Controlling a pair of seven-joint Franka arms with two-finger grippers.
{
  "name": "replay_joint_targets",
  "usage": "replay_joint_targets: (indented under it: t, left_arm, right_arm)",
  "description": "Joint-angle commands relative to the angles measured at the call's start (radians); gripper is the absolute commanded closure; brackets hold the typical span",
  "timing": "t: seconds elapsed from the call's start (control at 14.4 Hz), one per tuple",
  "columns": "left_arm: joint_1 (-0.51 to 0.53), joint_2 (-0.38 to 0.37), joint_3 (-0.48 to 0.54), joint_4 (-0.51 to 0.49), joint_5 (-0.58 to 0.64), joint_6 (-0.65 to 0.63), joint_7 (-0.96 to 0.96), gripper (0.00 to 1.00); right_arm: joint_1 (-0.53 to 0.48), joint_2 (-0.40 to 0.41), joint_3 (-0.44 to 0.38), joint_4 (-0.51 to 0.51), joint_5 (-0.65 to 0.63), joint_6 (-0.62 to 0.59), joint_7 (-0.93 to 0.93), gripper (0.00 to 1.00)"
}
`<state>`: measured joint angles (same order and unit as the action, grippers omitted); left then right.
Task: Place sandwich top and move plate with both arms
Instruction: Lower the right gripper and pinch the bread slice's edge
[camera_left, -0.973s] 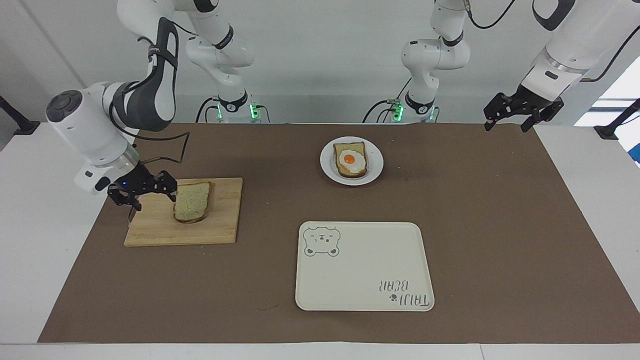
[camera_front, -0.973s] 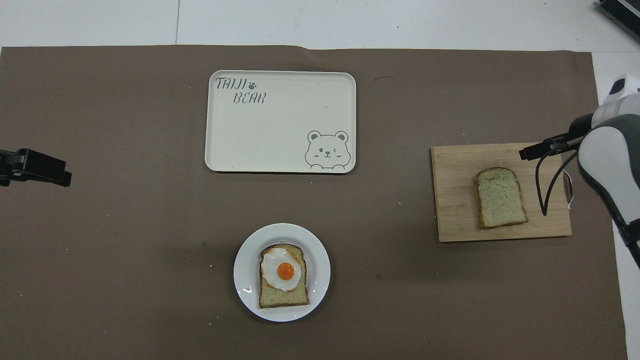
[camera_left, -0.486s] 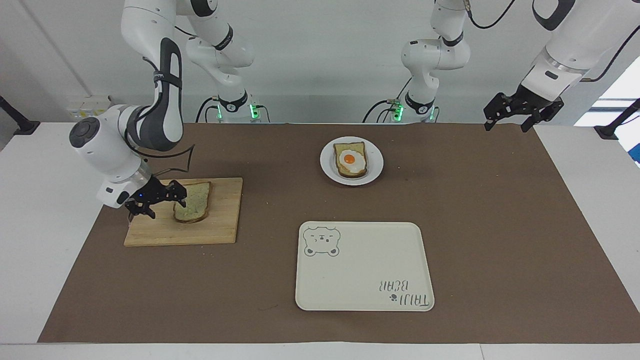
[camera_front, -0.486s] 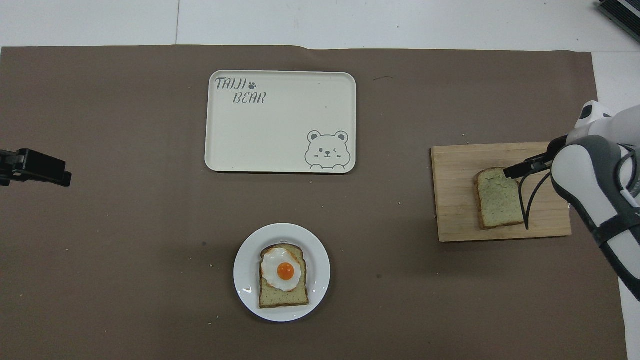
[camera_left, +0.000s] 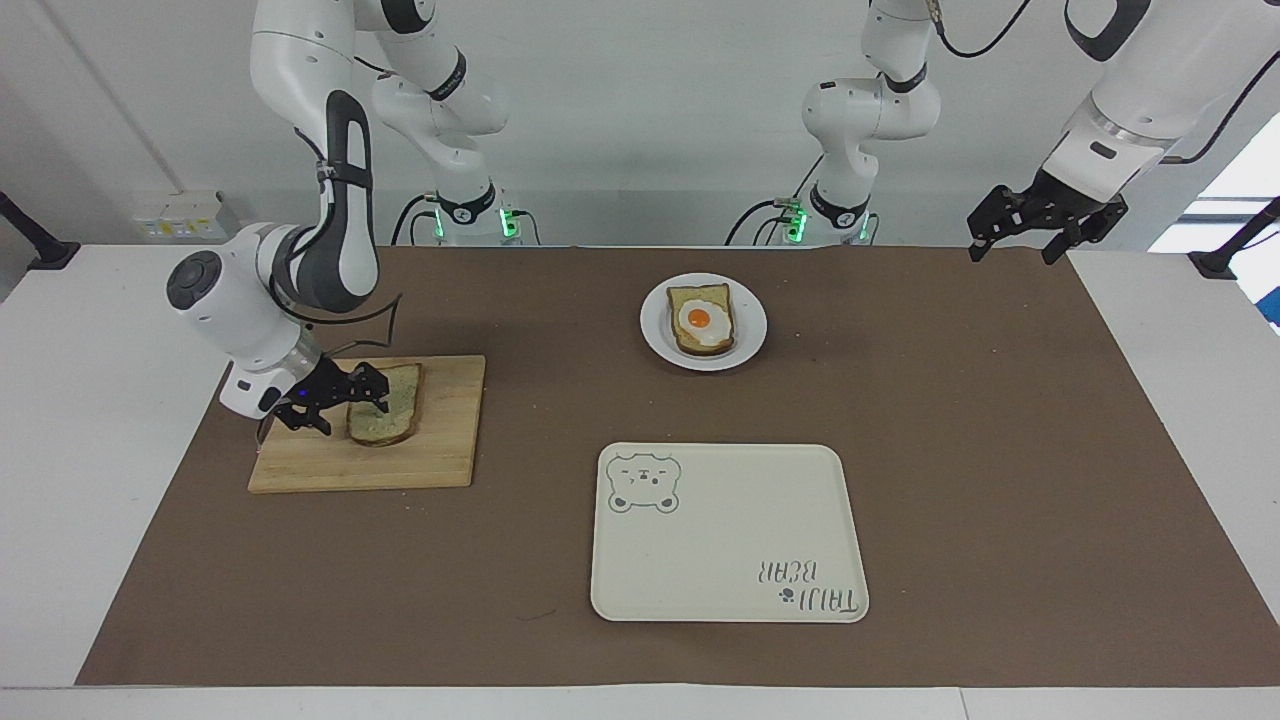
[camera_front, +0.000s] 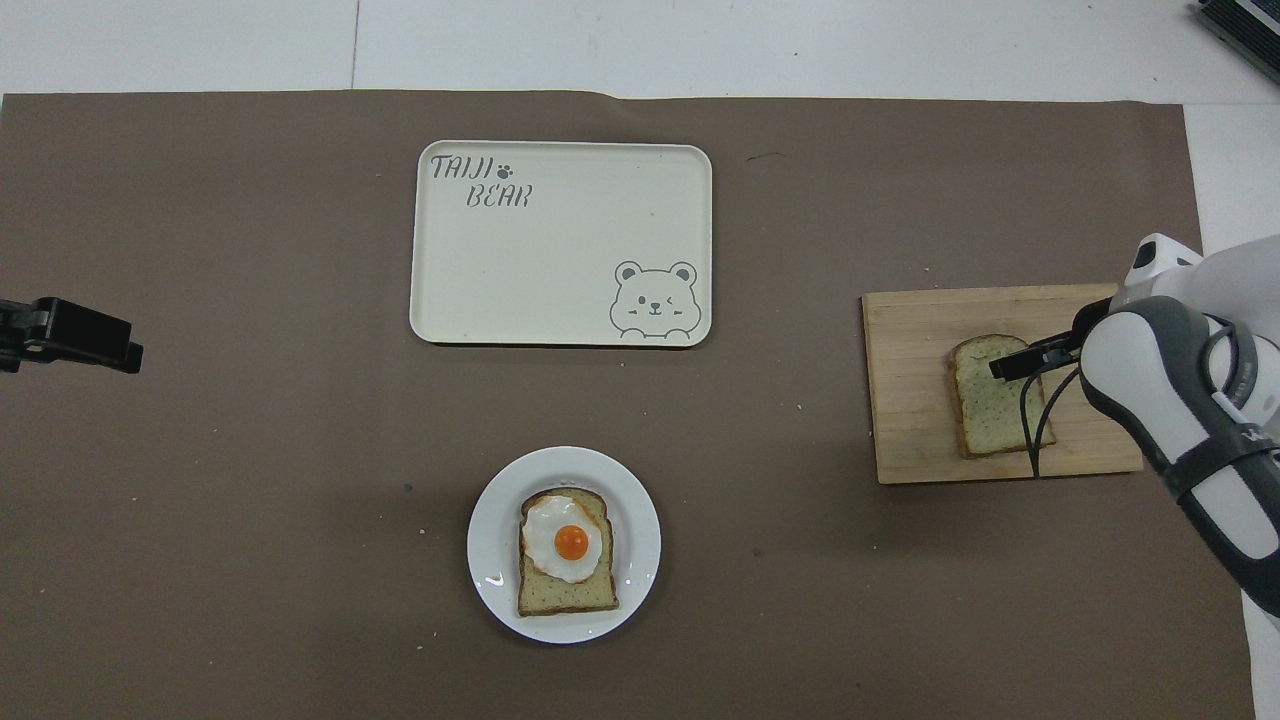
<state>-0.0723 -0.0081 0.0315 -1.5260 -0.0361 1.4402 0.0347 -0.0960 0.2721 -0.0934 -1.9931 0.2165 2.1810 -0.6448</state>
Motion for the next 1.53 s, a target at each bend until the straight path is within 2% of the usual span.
replay_joint_targets:
  t: [0.0, 0.35, 0.42, 0.83, 0.97, 1.46]
  left_arm:
    - [-0.003, -0.003, 0.002, -0.006, 0.010, 0.006, -0.010, 0.00]
    - [-0.003, -0.003, 0.002, -0.006, 0.010, 0.008, -0.010, 0.00]
    - [-0.003, -0.003, 0.002, -0.005, 0.010, 0.006, -0.010, 0.00]
    - [-0.003, -0.003, 0.002, -0.006, 0.010, 0.006, -0.010, 0.00]
    - [-0.003, -0.003, 0.002, -0.006, 0.010, 0.008, -0.009, 0.00]
    - [-0.003, -0.003, 0.002, -0.005, 0.010, 0.008, -0.009, 0.00]
  right_arm:
    - [-0.019, -0.007, 0.008, -0.030, 0.030, 0.025, -0.041, 0.00]
    - [-0.024, -0.005, 0.008, -0.039, 0.032, 0.023, -0.039, 0.00]
    - [-0.024, -0.005, 0.008, -0.041, 0.032, 0.023, -0.039, 0.06]
    - [-0.024, -0.005, 0.008, -0.046, 0.032, 0.025, -0.036, 0.73]
    - [-0.024, -0.005, 0.008, -0.046, 0.038, 0.025, -0.029, 1.00]
    - [-0.016, -0.004, 0.008, -0.044, 0.049, 0.022, 0.013, 1.00]
